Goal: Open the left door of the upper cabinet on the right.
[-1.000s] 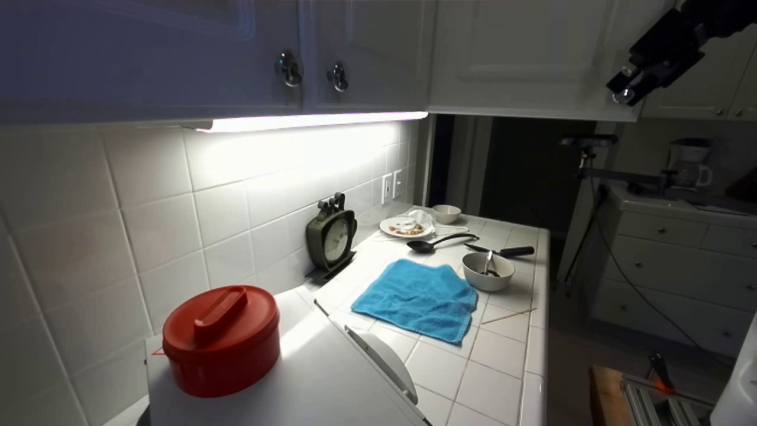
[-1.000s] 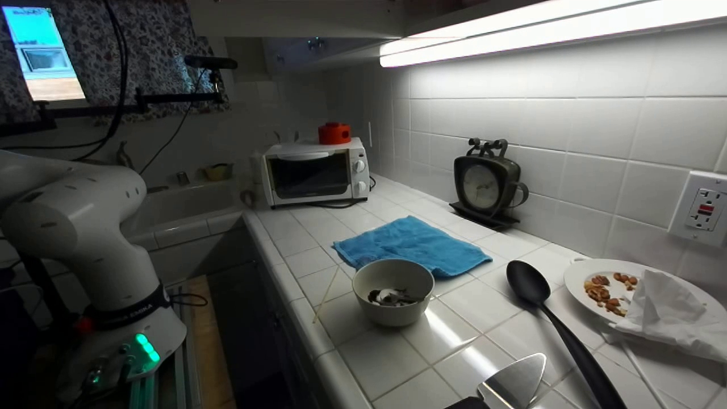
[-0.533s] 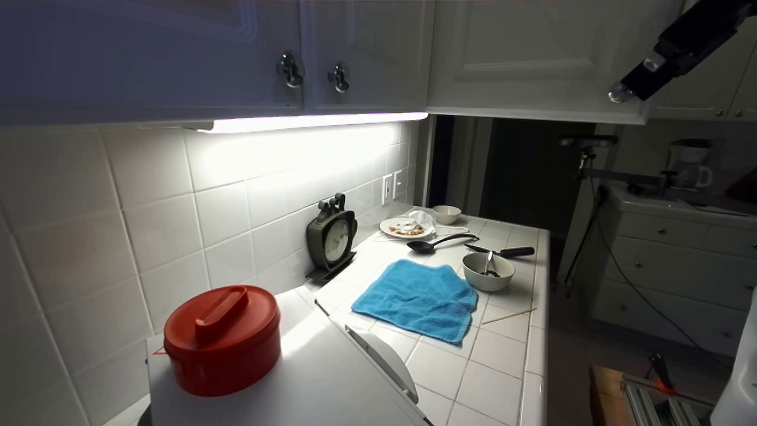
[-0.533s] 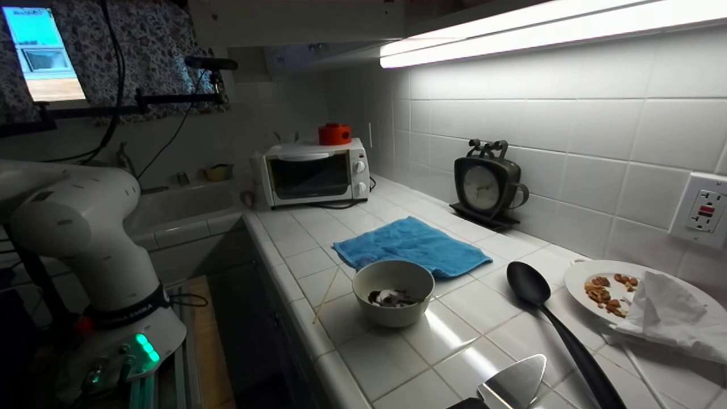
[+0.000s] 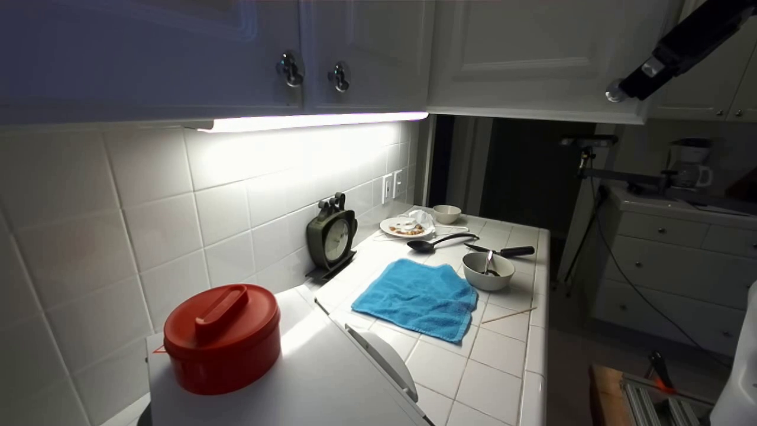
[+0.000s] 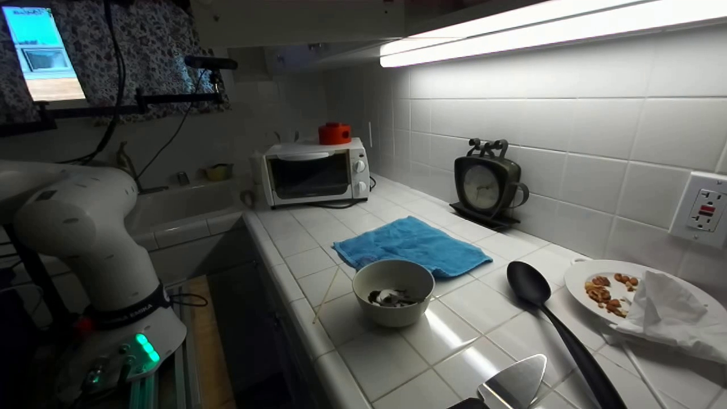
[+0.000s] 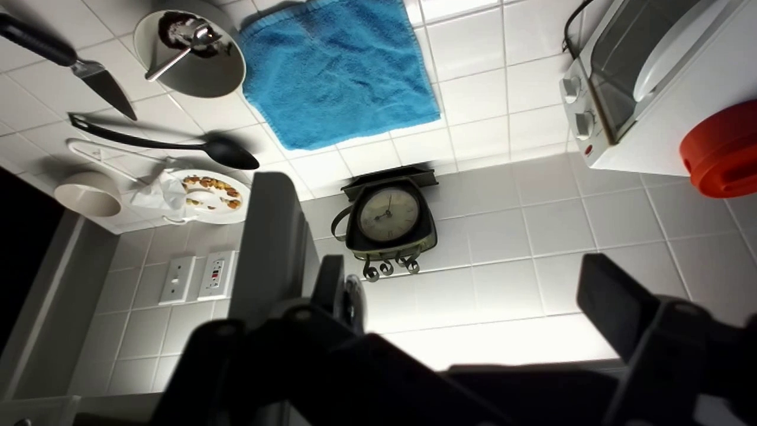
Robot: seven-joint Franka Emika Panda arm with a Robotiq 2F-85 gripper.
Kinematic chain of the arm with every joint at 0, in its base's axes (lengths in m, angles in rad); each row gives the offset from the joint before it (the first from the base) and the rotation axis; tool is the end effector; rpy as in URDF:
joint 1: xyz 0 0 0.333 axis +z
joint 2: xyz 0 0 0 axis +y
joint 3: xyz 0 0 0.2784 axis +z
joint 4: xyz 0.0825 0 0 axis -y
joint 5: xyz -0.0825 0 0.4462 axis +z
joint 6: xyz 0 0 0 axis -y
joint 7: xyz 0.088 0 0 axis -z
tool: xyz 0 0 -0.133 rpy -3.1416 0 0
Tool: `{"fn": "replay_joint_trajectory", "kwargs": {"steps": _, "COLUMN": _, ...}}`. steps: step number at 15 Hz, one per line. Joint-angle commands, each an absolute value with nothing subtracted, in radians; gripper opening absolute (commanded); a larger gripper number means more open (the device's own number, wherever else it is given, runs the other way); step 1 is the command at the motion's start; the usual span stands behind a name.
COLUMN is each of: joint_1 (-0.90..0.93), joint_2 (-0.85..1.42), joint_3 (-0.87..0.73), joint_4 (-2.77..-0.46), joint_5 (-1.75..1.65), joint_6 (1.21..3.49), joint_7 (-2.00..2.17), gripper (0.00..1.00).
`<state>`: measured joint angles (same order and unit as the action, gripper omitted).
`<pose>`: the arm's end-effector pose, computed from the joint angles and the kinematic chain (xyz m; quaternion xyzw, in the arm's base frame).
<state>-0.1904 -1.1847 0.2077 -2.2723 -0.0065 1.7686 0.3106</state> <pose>0.2921 0.0458 0.7371 0.9249 -0.1661 0.3366 0.0606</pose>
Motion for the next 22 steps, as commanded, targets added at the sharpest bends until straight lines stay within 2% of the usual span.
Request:
{"fn": "replay_joint_trajectory", "kwargs": {"steps": 1, "joint_1": -0.182, "joint_2": -1.110, "joint_3": 0.213, "joint_4": -2.271, "joint_5": -0.109, "joint_6": 1.893, "joint_7": 0.252, "gripper": 1.00}}
{"fn": "replay_joint_trajectory", "kwargs": {"steps": 6, "joint_1": -0.141, "joint_2": -1.126, "joint_3": 0.235, "joint_4": -2.270, "joint_5": -0.237, "joint_6": 1.896, "joint_7": 0.200, "gripper": 1.00}}
{"fn": "replay_joint_trajectory", "kwargs": {"steps": 11, "joint_1": -0.083, "joint_2": -1.057, "joint_3": 0.195, "joint_4": -2.267, "joint_5": -0.291, "joint_6": 2.077, "joint_7": 0.081, "gripper": 1.00}}
{"fn": "replay_joint_trajectory", "kwargs": {"steps": 18, "joint_1": 0.047, "joint_2": -0.914, "joint_3": 0.096, "joint_4": -2.072, "joint_5": -0.118, "joint_6": 1.763, "joint_7": 0.000, "gripper": 1.00}}
{"fn": "replay_joint_trajectory", "kwargs": {"steps": 22, "joint_1": 0.064, "joint_2": -0.859, "joint_3": 0.107, "joint_4": -1.932, "joint_5": -0.039, "joint_6": 1.608, "joint_7": 0.053, "gripper": 1.00}}
